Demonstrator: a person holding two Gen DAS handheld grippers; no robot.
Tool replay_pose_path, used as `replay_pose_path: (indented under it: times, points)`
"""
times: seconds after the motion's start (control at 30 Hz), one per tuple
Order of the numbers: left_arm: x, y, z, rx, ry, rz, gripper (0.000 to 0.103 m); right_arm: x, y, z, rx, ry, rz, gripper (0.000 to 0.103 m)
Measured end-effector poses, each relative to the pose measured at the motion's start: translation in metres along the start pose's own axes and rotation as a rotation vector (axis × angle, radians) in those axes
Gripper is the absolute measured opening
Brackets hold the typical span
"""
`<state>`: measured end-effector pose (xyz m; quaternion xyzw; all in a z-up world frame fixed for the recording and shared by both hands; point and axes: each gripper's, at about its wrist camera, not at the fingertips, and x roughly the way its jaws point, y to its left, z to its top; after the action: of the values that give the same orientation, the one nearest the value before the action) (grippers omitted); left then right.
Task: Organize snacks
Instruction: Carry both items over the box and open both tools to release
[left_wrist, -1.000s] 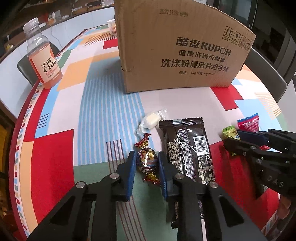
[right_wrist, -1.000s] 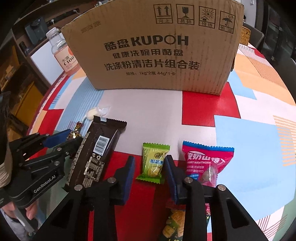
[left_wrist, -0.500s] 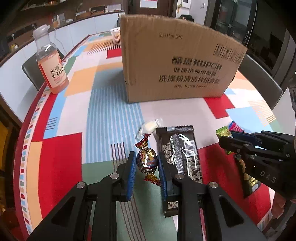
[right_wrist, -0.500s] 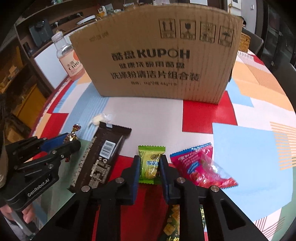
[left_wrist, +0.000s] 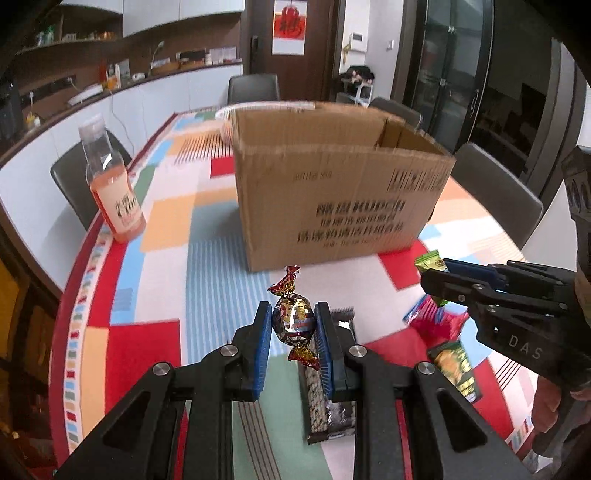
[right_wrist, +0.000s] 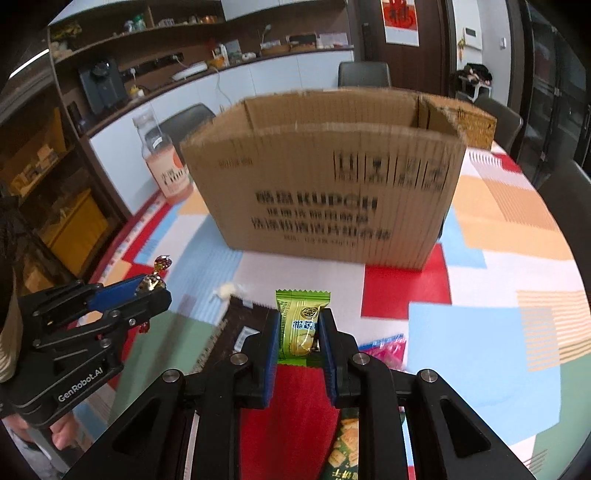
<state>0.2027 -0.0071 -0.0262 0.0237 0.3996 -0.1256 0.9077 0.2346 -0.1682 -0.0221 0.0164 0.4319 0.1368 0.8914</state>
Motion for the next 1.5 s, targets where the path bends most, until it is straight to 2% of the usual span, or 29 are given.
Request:
replay_pose_path:
  times: [0.43,0.77,1.13,1.5]
  points:
    - [-0.041,-0.008,0.056,0.019,-0.178,0.002,0.024,-0.037,0.003,0.051,-0.016,-0.163,0.01,0.022]
    - [-0.052,-0.01,0.092,0.02,-0.246,-0.006,0.024,-0.054,-0.003,0.089,-0.03,-0.252,0.014,0.022]
    - [-0.036,-0.008,0.128,0.023,-0.248,-0.004,0.024,-0.041,-0.015,0.126,-0.016,-0.248,0.017,0.022]
    - [-0.001,-0.004,0.157,0.011,-0.184,-0.013,0.024,-0.013,-0.025,0.15,-0.008,-0.193,0.008,0.022]
